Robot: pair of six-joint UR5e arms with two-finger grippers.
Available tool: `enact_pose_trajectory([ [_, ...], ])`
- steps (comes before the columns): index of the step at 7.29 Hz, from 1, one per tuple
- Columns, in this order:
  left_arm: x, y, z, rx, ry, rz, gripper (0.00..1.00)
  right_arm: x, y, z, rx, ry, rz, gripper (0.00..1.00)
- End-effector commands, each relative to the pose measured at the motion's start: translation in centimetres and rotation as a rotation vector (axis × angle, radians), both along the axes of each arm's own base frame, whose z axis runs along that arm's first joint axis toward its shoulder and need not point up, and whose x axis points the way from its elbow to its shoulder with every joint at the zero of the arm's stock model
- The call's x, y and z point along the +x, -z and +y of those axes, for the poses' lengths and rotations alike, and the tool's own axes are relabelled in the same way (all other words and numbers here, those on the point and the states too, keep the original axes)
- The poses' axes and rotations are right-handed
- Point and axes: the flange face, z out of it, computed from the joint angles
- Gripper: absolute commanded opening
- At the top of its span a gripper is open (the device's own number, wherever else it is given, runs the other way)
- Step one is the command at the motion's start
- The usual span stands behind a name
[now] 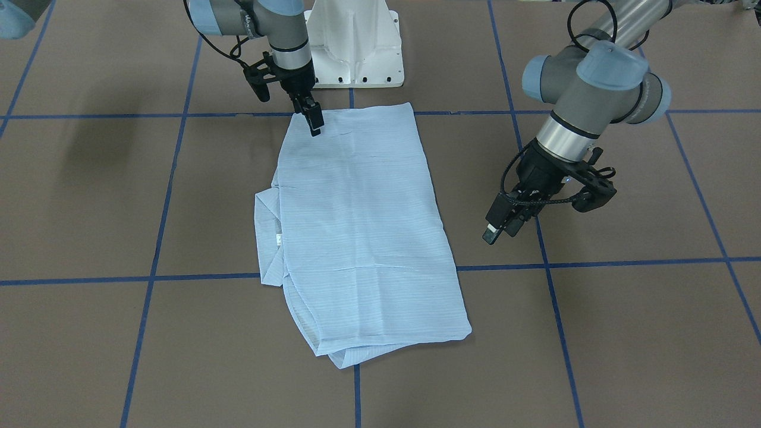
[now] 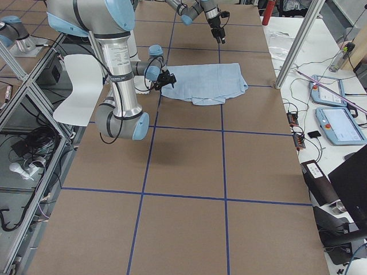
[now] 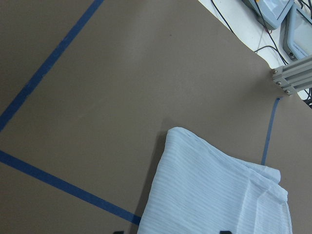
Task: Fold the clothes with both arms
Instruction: 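Move the right gripper to the shirt's near corner while the left gripper waits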
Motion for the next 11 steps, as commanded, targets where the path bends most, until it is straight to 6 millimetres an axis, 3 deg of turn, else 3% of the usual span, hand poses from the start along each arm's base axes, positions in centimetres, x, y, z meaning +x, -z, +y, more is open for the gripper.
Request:
enact_pose_trajectory([
  [1,0.0,0.0,0.0,0.0,0.001,0.0,0.71,0.0,-0.3,0.1,-0.003,0.002,0.019,0.81],
  [3,0.1,-0.2,0.0,-0.002,-0.001,-0.003,0.71,0.0,-0.2,0.1,-0.006,0.0,0.022,0.59],
  [4,0.0,-0.1,0.0,-0.001,0.001,-0.001,0.71,0.0,-0.2,0.2,-0.028,-0.023,0.017,0.21],
  [5,0.0,-0.1,0.0,0.0,0.001,0.0,0.71,0.0,-0.3,0.2,-0.034,-0.026,0.017,0.0],
  [9,0.3,0.2,0.2,-0.026,0.006,0.019,0.71,1.0,1.2,0.3,-0.031,-0.026,-0.018,0.0],
  [10,1.7,0.8,1.6,-0.063,-0.004,0.052,0.71,1.2,0.8,0.4,-0.033,-0.028,-0.012,0.0],
  [11,4.4,1.7,5.7,-0.134,-0.025,0.111,0.71,1.5,1.1,0.6,-0.035,-0.026,0.0,0.0],
])
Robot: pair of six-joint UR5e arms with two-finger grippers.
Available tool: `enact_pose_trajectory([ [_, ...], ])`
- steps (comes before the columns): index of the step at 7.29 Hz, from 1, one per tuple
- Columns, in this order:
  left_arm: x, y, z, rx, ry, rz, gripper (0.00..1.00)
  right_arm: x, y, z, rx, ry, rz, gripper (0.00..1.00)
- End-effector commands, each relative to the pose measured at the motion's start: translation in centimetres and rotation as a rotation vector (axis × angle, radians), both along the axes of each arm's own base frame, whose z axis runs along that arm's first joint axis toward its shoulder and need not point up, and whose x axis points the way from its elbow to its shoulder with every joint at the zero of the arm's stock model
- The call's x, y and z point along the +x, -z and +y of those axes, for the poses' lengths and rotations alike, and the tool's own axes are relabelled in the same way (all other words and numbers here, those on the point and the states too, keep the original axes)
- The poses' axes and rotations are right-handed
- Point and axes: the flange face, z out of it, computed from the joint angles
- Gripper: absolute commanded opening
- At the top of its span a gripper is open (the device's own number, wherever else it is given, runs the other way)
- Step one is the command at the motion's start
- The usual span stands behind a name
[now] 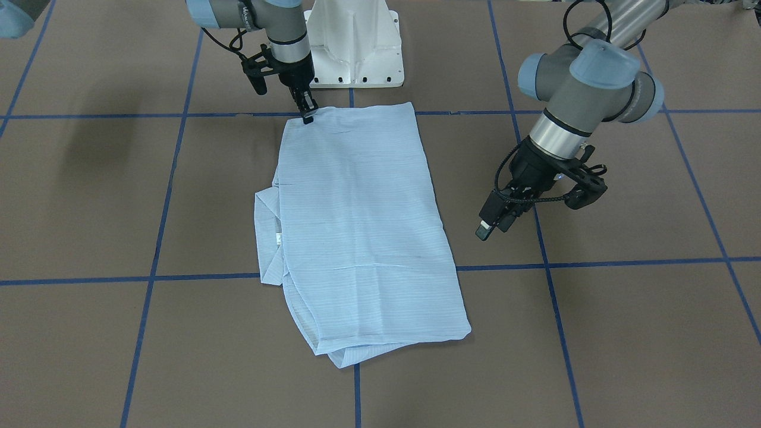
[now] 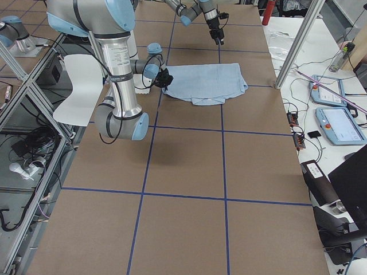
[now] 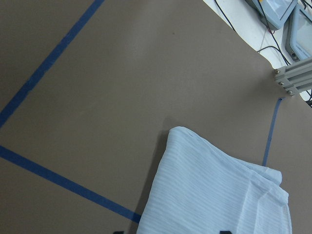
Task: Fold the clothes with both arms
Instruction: 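Move the right gripper to the shirt's near corner while the left gripper waits, then lower the left gripper to the shirt's other near corner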
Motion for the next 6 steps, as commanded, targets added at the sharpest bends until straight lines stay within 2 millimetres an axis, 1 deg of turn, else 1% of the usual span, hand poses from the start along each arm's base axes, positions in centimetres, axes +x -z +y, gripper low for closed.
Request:
enact_pose_trajectory([
  [1,3.7,1.3,10.2,-0.112,-0.041,0.104,0.71,1.1,0.8,0.3,-0.003,0.001,0.014,0.0],
  [2,4.6,1.0,16.6,-0.178,-0.061,0.136,0.71,1.1,0.9,0.5,-0.002,0.007,0.013,0.0],
  [3,7.1,0.7,21.9,-0.227,-0.067,0.147,0.72,0.9,0.8,0.7,-0.001,0.01,0.016,0.0],
  [4,9.7,1.0,25.8,-0.26,-0.063,0.097,0.71,0.8,0.7,1.2,-0.001,0.018,0.017,0.0],
  [5,11.2,1.4,28.3,-0.302,-0.08,0.058,0.72,0.7,0.9,1.3,-0.002,0.02,0.014,0.0],
  [6,12.6,0.9,30.9,-0.304,-0.083,0.044,0.71,0.8,0.9,1.3,-0.003,0.022,0.014,0.0],
])
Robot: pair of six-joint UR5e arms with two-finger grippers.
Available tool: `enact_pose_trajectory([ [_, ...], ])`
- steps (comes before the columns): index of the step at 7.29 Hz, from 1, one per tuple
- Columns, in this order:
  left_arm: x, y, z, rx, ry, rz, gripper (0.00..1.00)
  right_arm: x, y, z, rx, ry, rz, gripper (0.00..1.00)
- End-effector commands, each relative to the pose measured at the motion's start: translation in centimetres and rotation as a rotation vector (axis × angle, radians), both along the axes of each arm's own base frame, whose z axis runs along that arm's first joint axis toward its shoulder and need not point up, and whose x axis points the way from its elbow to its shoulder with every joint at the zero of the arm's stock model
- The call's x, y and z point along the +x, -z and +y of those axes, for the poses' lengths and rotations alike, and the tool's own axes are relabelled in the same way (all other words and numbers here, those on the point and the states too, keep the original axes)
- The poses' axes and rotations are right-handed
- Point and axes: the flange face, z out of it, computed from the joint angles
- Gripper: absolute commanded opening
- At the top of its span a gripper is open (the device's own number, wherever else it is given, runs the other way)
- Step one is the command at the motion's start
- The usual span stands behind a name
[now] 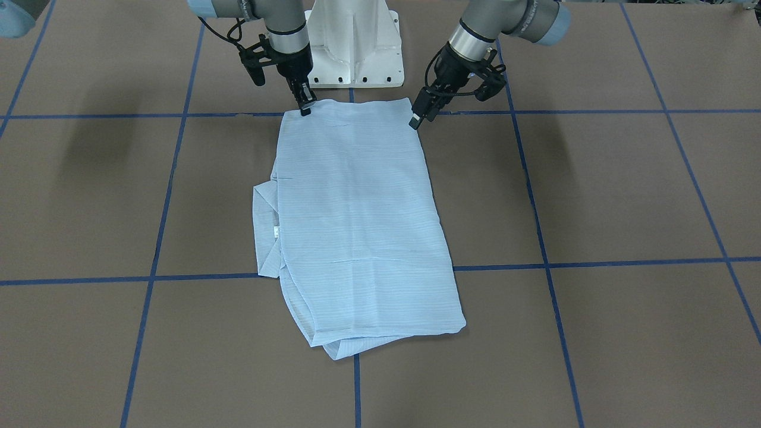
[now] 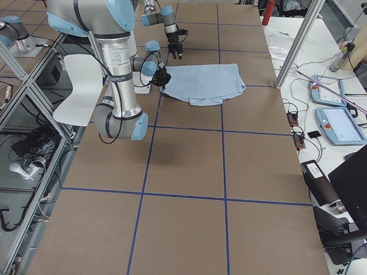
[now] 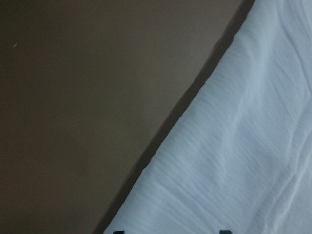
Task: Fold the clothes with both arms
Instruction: 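Lower the left gripper to the shirt's other near corner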
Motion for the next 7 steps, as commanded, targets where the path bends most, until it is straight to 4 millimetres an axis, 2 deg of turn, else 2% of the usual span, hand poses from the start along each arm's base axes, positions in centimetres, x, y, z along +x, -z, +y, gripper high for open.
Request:
enact_pose_trajectory([
  [1,2.7,-0.7,4.6,-0.024,-0.017,-0.046,0.71,0.0,0.1,0.1,0.0,0.004,-0.001,0.0],
  [2,3.3,-0.8,5.6,-0.032,-0.033,-0.049,0.71,0.0,0.2,0.1,0.0,0.004,-0.002,0.0],
  [3,3.8,-0.9,5.8,-0.032,-0.038,-0.052,0.7,0.0,0.2,0.1,-0.001,0.005,-0.004,0.0],
  [5,5.1,-1.2,6.1,-0.034,-0.044,-0.062,0.64,0.0,0.2,0.0,-0.001,0.004,-0.002,0.0],
  [6,5.0,-1.2,6.1,-0.038,-0.043,-0.061,0.53,0.0,0.2,0.0,-0.001,0.004,-0.002,0.0],
  [7,5.0,-1.3,6.2,-0.04,-0.042,-0.064,0.31,0.0,0.2,0.0,-0.001,0.004,-0.002,0.0],
])
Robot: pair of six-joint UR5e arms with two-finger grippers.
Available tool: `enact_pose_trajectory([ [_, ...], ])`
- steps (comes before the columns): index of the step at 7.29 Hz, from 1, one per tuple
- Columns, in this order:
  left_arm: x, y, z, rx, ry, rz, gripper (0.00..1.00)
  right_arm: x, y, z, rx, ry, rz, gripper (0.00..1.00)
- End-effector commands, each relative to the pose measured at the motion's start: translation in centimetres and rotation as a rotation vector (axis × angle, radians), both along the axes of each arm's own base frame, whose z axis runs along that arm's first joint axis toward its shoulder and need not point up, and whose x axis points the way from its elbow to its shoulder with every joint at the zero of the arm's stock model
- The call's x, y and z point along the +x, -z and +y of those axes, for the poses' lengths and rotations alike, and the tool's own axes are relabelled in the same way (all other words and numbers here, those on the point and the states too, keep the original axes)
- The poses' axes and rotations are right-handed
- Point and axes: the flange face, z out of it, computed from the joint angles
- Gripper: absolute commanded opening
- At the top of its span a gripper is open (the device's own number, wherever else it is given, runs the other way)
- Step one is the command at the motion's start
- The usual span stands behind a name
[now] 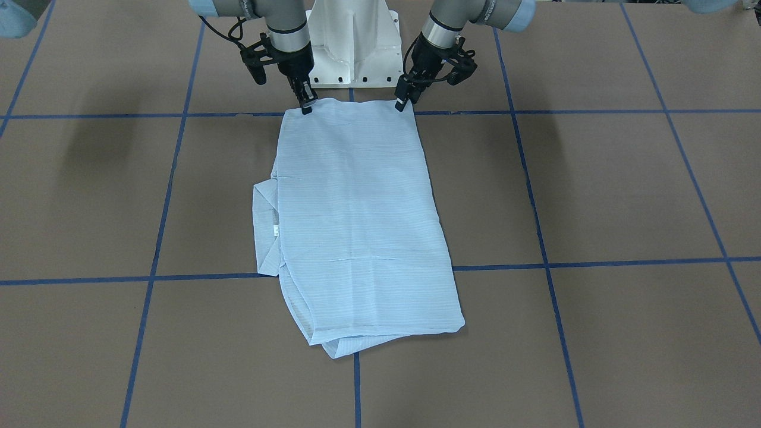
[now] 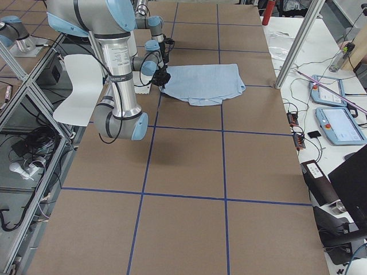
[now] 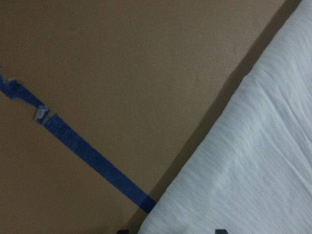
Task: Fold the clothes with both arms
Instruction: 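Lower the left gripper to the shirt's other near corner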
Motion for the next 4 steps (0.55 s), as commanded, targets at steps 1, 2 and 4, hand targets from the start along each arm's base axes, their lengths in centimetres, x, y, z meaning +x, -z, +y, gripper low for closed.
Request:
enact_pose_trajectory([
  [1,0.1,-0.2,0.1,-0.003,0.0,-0.007,0.0,0.0,0.0,0.0,0.0,0.0,0.0,0.0],
  [2,0.1,-0.1,0.1,-0.004,0.0,-0.019,0.0,0.0,0.0,0.0,0.0,0.0,0.0,0.0],
  [4,-0.8,1.3,0.0,-0.001,-0.002,0.009,0.0,0.3,0.2,0.0,0.001,0.0,-0.006,0.0],
])
